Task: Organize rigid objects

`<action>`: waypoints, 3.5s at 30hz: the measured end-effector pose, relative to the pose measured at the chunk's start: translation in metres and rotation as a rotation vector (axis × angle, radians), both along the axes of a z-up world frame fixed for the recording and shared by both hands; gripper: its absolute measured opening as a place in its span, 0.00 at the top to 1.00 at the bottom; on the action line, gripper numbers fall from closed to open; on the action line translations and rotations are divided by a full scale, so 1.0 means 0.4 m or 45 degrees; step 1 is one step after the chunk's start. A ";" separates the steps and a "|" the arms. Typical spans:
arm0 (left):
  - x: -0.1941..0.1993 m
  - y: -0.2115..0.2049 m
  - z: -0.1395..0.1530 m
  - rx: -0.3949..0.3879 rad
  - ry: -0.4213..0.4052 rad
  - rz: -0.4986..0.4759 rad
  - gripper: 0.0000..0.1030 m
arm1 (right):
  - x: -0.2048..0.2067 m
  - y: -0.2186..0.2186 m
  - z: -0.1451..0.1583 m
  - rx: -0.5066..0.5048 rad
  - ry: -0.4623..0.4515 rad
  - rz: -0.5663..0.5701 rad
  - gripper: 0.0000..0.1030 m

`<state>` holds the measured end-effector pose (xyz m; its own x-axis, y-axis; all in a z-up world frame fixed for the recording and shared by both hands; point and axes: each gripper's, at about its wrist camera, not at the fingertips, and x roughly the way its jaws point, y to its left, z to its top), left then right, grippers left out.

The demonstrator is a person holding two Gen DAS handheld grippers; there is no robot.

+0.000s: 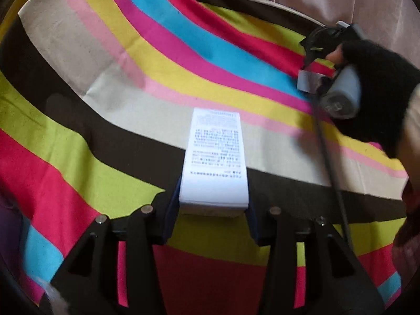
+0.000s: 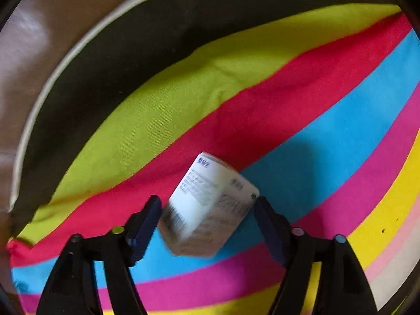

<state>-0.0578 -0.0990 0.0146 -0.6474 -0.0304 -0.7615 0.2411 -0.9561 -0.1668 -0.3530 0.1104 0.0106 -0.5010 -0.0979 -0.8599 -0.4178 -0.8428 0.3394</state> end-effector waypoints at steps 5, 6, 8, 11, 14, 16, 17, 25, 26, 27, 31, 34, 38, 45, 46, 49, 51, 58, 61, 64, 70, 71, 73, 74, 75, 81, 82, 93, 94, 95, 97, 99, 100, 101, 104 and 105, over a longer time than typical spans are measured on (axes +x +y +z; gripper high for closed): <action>0.002 -0.002 0.001 0.032 0.010 -0.011 0.47 | 0.034 -0.049 0.000 0.206 0.088 0.375 0.57; 0.002 0.000 0.001 0.037 0.011 -0.024 0.46 | 0.064 -0.040 0.004 0.221 0.127 0.452 0.60; 0.009 -0.003 0.003 0.036 0.011 -0.033 0.42 | 0.125 -0.017 0.004 0.191 0.175 0.629 0.60; 0.007 -0.005 0.004 0.035 0.009 -0.045 0.38 | 0.262 0.026 0.010 0.342 0.264 0.940 0.60; 0.001 -0.003 0.003 0.033 0.006 -0.058 0.34 | 0.332 0.090 -0.008 0.322 0.250 1.068 0.59; -0.003 0.003 0.003 0.026 -0.001 -0.072 0.31 | 0.345 0.122 -0.018 0.338 0.224 1.037 0.58; -0.007 0.004 0.004 0.023 -0.004 -0.075 0.29 | 0.347 0.132 -0.020 0.340 0.203 1.016 0.58; -0.025 0.015 -0.001 0.020 -0.016 -0.102 0.23 | 0.313 0.124 -0.028 0.365 0.238 0.952 0.45; -0.025 0.017 -0.001 0.020 -0.017 -0.104 0.22 | 0.315 0.118 -0.030 0.399 0.244 0.963 0.45; -0.026 0.021 0.000 0.014 -0.021 -0.108 0.22 | 0.310 0.115 -0.035 0.436 0.237 0.974 0.51; -0.026 0.027 0.003 0.002 -0.028 -0.106 0.21 | 0.372 0.117 -0.012 0.446 0.234 0.941 0.60; -0.027 0.028 0.002 0.003 -0.029 -0.106 0.21 | 0.467 0.142 -0.006 0.415 0.243 0.922 0.60; -0.043 0.041 -0.002 -0.079 -0.077 -0.062 0.19 | 0.583 0.186 0.005 0.417 0.267 0.875 0.60; -0.100 0.052 -0.006 -0.173 -0.111 -0.005 0.37 | 0.694 0.273 0.008 0.448 0.251 0.843 0.60; -0.103 0.058 -0.004 -0.174 -0.096 -0.034 0.55 | 0.694 0.269 0.001 0.440 0.250 0.832 0.60; -0.098 0.091 0.000 -0.151 -0.093 -0.124 0.56 | 0.732 0.307 -0.007 0.401 0.252 0.809 0.60; -0.072 0.116 0.004 -0.126 -0.080 -0.163 0.56 | 0.746 0.318 -0.010 0.405 0.285 0.792 0.60; 0.070 0.282 0.026 -0.122 -0.021 -0.345 0.56 | 0.753 0.327 -0.013 0.405 0.297 0.789 0.60; 0.103 0.320 0.014 -0.088 -0.047 -0.365 0.56 | 0.739 0.306 -0.025 0.423 0.292 0.791 0.59; 0.122 0.338 0.003 -0.149 -0.039 -0.365 0.56 | 0.728 0.298 -0.031 0.417 0.292 0.787 0.59; 0.122 0.329 0.006 -0.155 -0.031 -0.359 0.56 | 0.729 0.303 -0.030 0.420 0.292 0.778 0.59; 0.124 0.331 0.007 -0.157 -0.030 -0.359 0.56 | 0.727 0.303 -0.031 0.422 0.290 0.778 0.60; 0.128 0.327 0.006 -0.148 -0.026 -0.360 0.56 | 0.728 0.303 -0.029 0.424 0.289 0.776 0.60; 0.129 0.325 0.005 -0.141 -0.024 -0.360 0.56 | 0.727 0.301 -0.029 0.425 0.289 0.776 0.60; 0.133 0.323 0.004 -0.139 -0.024 -0.361 0.56 | 0.727 0.300 -0.029 0.427 0.288 0.776 0.60; 0.131 0.320 0.006 -0.158 -0.039 -0.357 0.56 | 0.735 0.293 -0.027 0.476 0.280 0.780 0.60; 0.138 0.315 0.009 -0.157 -0.041 -0.355 0.56 | 0.735 0.295 -0.027 0.472 0.281 0.783 0.60; 0.288 0.241 0.072 -0.056 0.045 -0.367 0.56 | 0.865 0.293 0.003 0.410 0.240 0.676 0.60; 0.301 0.233 0.075 -0.049 0.049 -0.363 0.56 | 0.880 0.285 0.004 0.417 0.243 0.685 0.60; 0.315 0.225 0.075 -0.042 0.052 -0.355 0.56 | 0.889 0.279 0.005 0.417 0.245 0.696 0.60; 0.330 0.212 0.071 -0.025 0.047 -0.345 0.56 | 0.911 0.263 0.007 0.409 0.247 0.714 0.60; 0.346 0.197 0.065 -0.014 0.041 -0.332 0.56 | 0.926 0.245 0.009 0.402 0.248 0.732 0.60; 0.355 0.189 0.061 -0.014 0.036 -0.323 0.56 | 0.934 0.235 0.010 0.404 0.248 0.740 0.60; 0.357 0.181 0.058 -0.012 0.034 -0.318 0.56 | 0.942 0.223 0.011 0.411 0.247 0.752 0.60; 0.381 0.161 0.061 -0.011 0.044 -0.298 0.56 | 0.957 0.198 0.011 0.412 0.248 0.775 0.60; 0.388 0.151 0.065 -0.010 0.051 -0.290 0.56 | 0.962 0.190 0.012 0.407 0.248 0.781 0.60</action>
<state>0.0975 -0.0387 0.0408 -0.6679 0.1141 -0.7355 0.0126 -0.9863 -0.1644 0.0320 0.1865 0.0154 -0.5837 -0.1693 -0.7941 0.2063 -0.9769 0.0566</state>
